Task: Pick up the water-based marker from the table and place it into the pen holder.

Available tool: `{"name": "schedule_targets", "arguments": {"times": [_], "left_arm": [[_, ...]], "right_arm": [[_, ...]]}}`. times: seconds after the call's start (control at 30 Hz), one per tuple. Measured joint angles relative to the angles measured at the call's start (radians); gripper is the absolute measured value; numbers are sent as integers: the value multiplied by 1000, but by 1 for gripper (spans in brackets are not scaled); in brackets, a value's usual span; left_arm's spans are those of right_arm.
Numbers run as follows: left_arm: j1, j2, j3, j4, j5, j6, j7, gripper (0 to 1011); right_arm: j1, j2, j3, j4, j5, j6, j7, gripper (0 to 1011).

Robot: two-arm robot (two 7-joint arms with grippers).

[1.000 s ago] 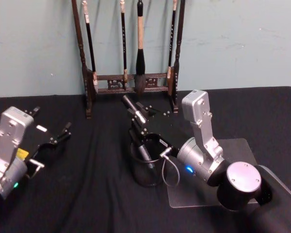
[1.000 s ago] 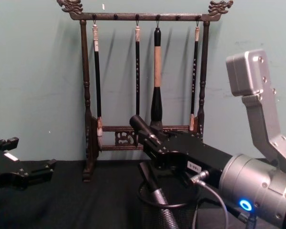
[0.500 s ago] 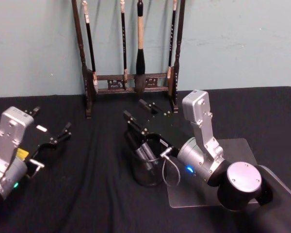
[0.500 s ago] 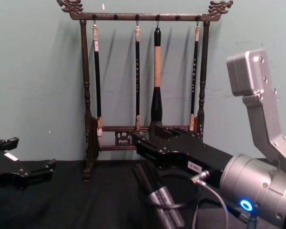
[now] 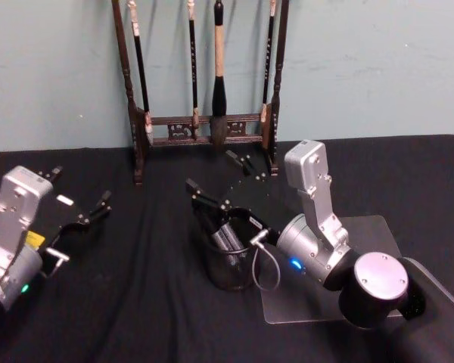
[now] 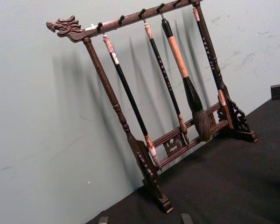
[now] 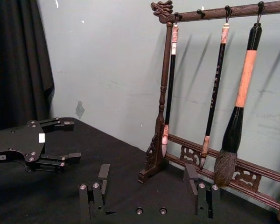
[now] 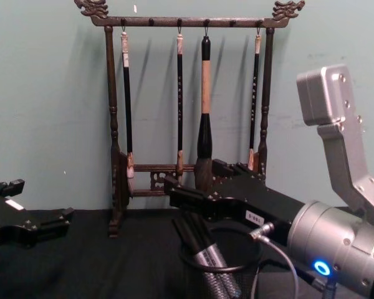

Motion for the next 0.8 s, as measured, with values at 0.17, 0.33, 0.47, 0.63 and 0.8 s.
{"name": "schedule_targets", "arguments": {"times": [0.17,0.33,0.47,0.63,0.8], "left_arm": [[0,0,0,0,0,0,0,1009],[0,0,0,0,0,0,0,1009],[0,0,0,0,0,0,0,1009],[0,0,0,0,0,0,0,1009],[0,0,0,0,0,0,0,1009]], "right_arm": [[0,0,0,0,0,0,0,1004],[0,0,0,0,1,0,0,1004],[-7,3,4,-10,3,1,-2,1004],[-15,7,8,-19,5,8,-6,1004],[-29,15,14,-37,3,23,-23,1004]]}}
